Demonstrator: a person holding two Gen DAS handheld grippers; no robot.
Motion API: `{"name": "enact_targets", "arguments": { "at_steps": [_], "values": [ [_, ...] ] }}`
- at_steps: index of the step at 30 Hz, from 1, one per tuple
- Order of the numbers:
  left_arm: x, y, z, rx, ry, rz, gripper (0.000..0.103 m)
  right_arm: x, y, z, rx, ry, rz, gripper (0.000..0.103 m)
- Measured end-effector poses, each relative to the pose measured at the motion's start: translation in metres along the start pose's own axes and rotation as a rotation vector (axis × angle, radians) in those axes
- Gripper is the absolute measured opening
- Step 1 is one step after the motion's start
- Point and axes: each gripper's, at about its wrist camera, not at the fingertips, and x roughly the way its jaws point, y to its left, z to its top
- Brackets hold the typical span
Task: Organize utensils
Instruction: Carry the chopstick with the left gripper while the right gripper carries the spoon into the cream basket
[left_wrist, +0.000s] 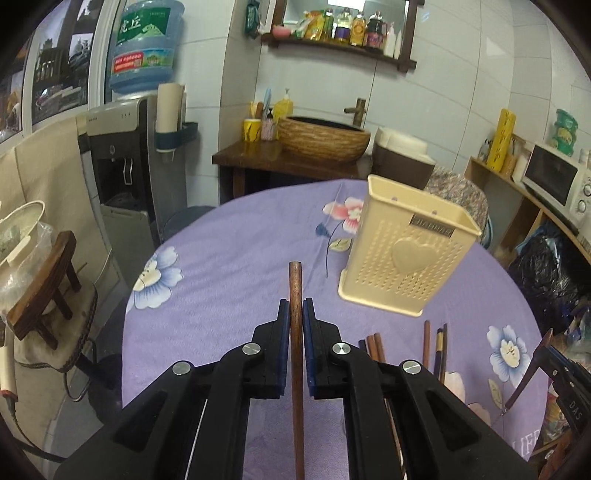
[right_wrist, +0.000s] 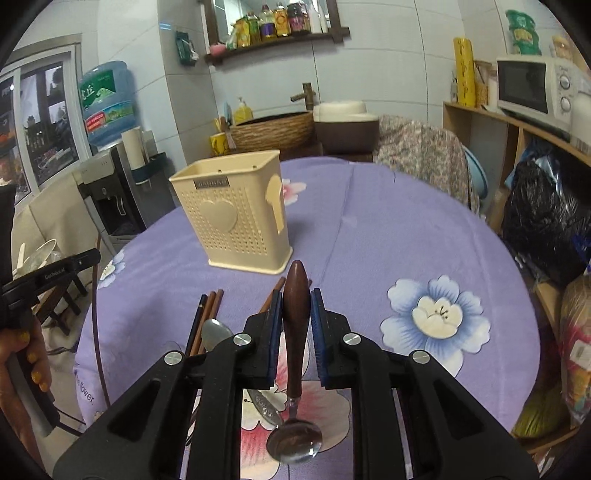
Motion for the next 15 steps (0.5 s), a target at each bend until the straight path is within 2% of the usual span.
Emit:
{"name": "enact_targets", "arguments": {
  "at_steps": [7,15],
  "values": [
    [-0.018,-0.002,0.009,0.019,-0.051,-0.014,0.008,-0.008,0.0,0.011,-0.013,-0.014,0.014,0.016],
    [-0.021,0.004,0.012,-0.001,-0.063,-0.027,0.008,-0.012,0.001,0.014,-0.025,-0.019,0.019,0.016]
  ]
}}
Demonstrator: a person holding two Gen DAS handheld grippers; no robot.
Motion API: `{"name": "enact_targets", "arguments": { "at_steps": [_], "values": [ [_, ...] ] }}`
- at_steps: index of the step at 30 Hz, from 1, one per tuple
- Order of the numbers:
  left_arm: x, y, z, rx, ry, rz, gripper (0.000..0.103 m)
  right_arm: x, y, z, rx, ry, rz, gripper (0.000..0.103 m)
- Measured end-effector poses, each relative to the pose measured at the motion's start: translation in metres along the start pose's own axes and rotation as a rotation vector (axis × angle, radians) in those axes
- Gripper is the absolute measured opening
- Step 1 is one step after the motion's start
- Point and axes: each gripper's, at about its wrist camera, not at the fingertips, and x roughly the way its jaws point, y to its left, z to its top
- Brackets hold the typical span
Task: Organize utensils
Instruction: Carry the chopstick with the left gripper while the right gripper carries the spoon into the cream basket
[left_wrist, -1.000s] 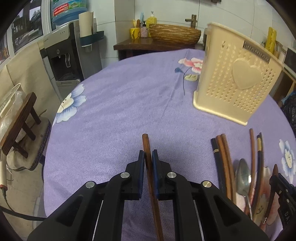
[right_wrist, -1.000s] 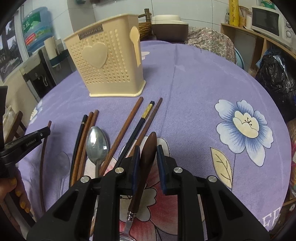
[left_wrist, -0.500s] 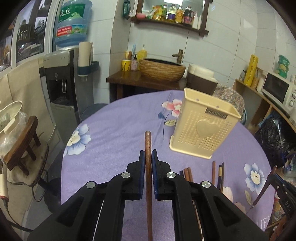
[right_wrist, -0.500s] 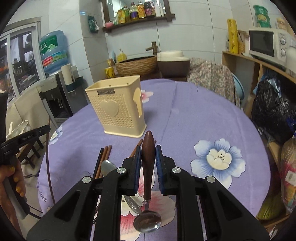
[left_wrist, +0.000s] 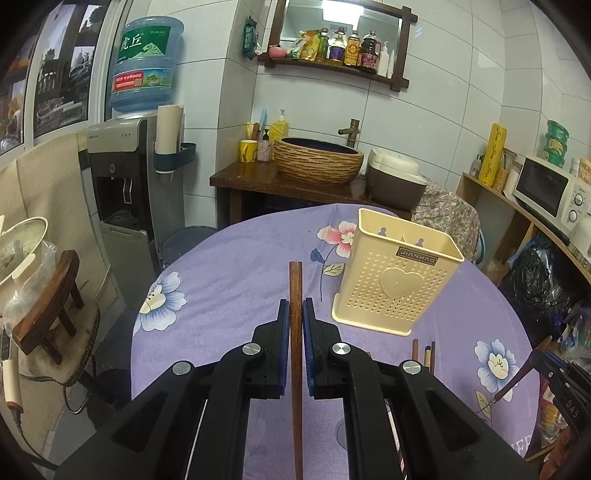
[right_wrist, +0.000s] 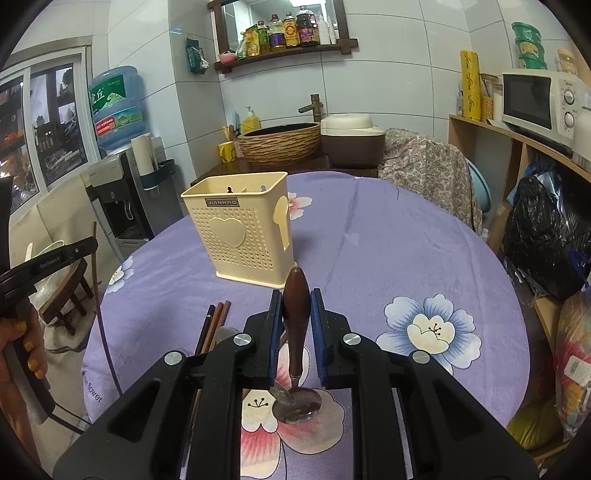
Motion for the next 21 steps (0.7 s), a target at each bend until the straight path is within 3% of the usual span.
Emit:
{"name": "enact_targets", "arguments": {
  "at_steps": [11,21],
  "values": [
    [-0.002,0.001,0.004,-0.003,-0.011,-0.009,0.008,-0.003,-0.005,0.0,0.017,-0.002,0.024,0.016],
    [-0.014,0.008,0.029,-0.013,-0.06,-0.025,0.008,-0.022,-0.004,0.016,0.012,-0.05,0.051,0.016]
  ]
}}
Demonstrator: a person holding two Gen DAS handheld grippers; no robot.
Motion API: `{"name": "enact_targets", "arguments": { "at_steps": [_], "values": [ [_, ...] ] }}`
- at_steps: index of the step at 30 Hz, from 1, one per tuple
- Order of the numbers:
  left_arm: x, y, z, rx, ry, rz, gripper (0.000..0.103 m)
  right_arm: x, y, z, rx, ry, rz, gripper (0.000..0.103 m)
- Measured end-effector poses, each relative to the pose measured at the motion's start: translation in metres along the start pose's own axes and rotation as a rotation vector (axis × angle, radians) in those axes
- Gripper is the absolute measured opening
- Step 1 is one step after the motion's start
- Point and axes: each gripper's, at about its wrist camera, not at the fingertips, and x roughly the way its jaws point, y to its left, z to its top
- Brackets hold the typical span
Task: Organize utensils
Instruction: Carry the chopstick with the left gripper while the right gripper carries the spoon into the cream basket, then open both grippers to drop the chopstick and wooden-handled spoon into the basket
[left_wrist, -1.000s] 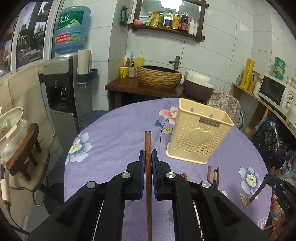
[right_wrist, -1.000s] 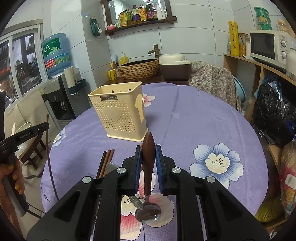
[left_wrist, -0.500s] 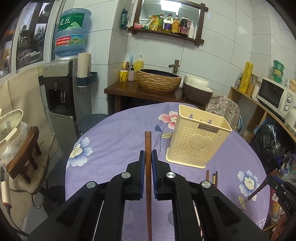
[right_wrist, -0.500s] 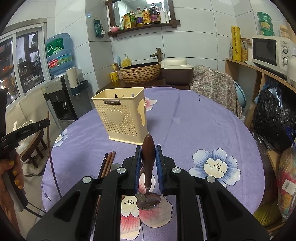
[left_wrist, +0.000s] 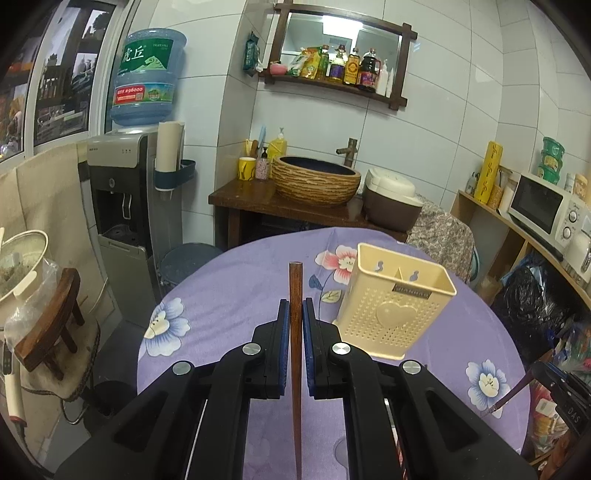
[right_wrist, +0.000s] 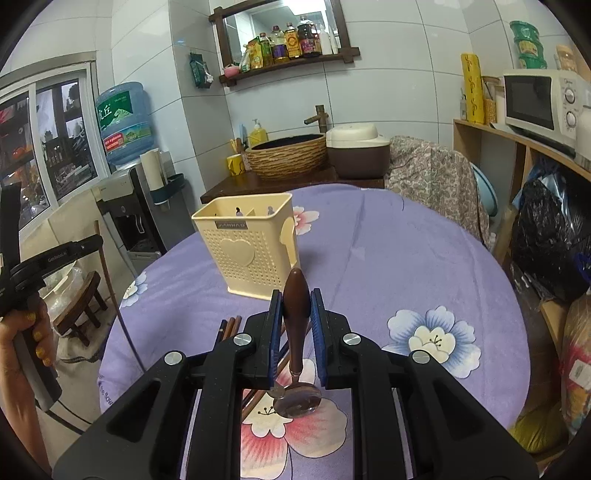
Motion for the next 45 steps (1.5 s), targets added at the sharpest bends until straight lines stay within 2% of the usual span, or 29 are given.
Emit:
{"name": "enact_targets", "arguments": {
  "at_steps": [9,19,23,27,32,35,38,45],
  "values": [
    [-0.009,-0.005,0.026,-0.007,-0.041,-0.038,0.008,-0.028,0.022,0.023,-0.059,-0.056,0.057,0.016],
    [-0.007,-0.03,0.066,0.036,-0.059,-0.076,0.008,0.005,0.034,0.069,-0.078,-0.046,0.076,0.016],
    [-0.013,-0.034,0.097,0.023,-0.067,-0.123,0.008,0.014,0.037,0.096,-0.066,-0.055,0.108,0.016],
    [-0.027,-0.041,0.137,0.014,-0.11,-0.162,0.008,0.016,0.041,0.137,-0.068,-0.106,0.109,0.016],
    [-0.026,-0.06,0.178,0.02,-0.173,-0.146,0.008,0.032,0.052,0.184,-0.08,-0.172,0.08,0.016],
    [-0.005,-0.071,0.181,0.017,-0.163,-0.123,0.008,0.053,0.057,0.198,-0.079,-0.178,0.053,0.016],
    [0.027,-0.079,0.174,0.012,-0.116,-0.116,0.008,0.081,0.058,0.197,-0.068,-0.161,0.03,0.016],
    [0.078,-0.086,0.14,0.017,-0.021,-0.096,0.008,0.134,0.053,0.157,-0.058,-0.086,-0.013,0.016]
  ]
}}
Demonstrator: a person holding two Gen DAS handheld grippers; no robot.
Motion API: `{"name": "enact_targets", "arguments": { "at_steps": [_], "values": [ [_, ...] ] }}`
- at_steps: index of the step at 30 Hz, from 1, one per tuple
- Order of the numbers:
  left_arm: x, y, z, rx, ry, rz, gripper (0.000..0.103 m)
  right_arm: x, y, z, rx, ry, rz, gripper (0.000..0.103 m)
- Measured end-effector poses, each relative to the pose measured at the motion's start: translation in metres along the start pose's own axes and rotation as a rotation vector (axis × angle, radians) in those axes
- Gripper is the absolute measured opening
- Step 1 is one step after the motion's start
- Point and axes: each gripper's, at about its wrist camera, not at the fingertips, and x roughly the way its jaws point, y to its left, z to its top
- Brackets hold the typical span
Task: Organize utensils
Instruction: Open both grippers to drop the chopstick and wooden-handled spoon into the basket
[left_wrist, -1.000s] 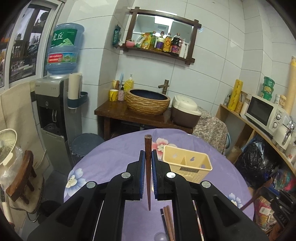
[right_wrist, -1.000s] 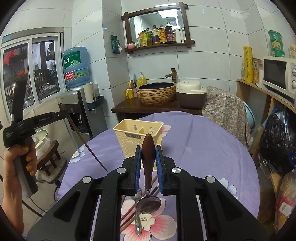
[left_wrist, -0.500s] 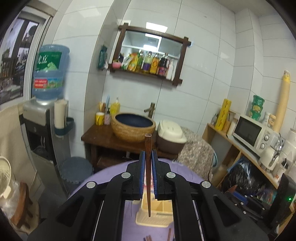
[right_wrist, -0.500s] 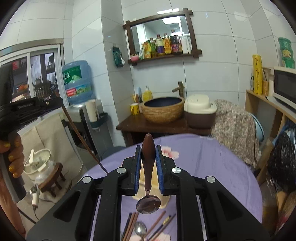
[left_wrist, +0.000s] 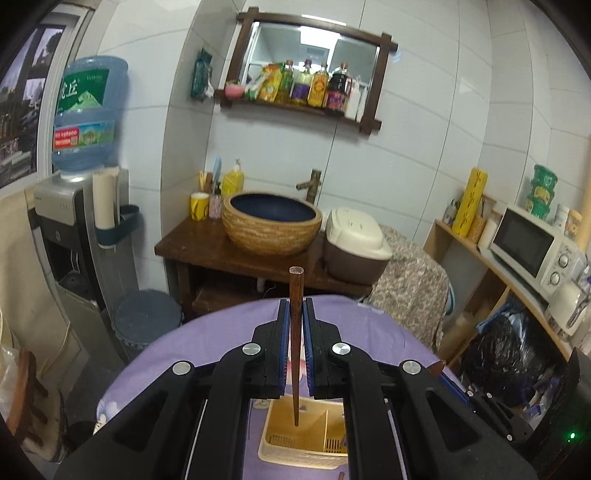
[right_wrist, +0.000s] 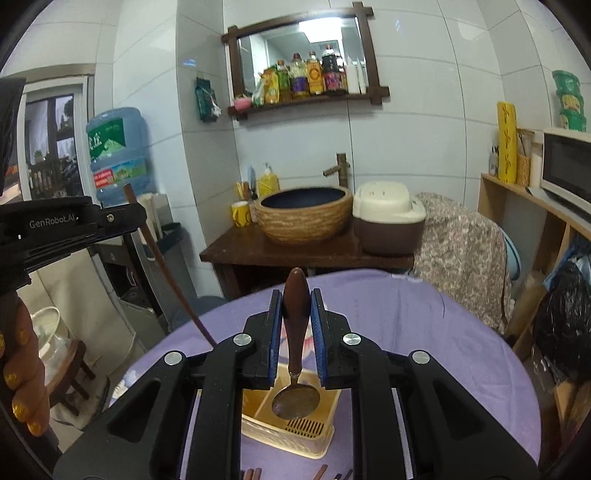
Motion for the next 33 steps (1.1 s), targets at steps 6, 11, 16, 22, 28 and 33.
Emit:
{"name": "enact_targets", "arguments": {
  "at_steps": [6,11,16,22,28,33],
  "values": [
    [0.027,0.007,-0.032,0.006,0.091,0.008,0.008,0.017,-0.001,-0.032,-0.023,0.057,-0.004,0.016],
    [0.043,0.016,-0.048,-0.007,0.167,-0.007,0.008,0.027,-0.002,-0.046,-0.03,0.104,0.004,0.016],
    [0.05,0.017,-0.057,0.008,0.195,0.008,0.008,0.031,-0.001,-0.055,-0.051,0.109,-0.014,0.016],
    [0.051,0.017,-0.062,-0.007,0.204,-0.008,0.008,0.027,-0.002,-0.057,-0.055,0.069,-0.017,0.02],
    [0.02,0.023,-0.064,-0.009,0.122,-0.015,0.058,0.004,-0.005,-0.061,-0.056,0.01,-0.025,0.046],
    [-0.016,0.031,-0.079,-0.002,0.068,-0.015,0.074,-0.028,-0.004,-0.069,-0.075,-0.035,-0.05,0.048]
  ]
}}
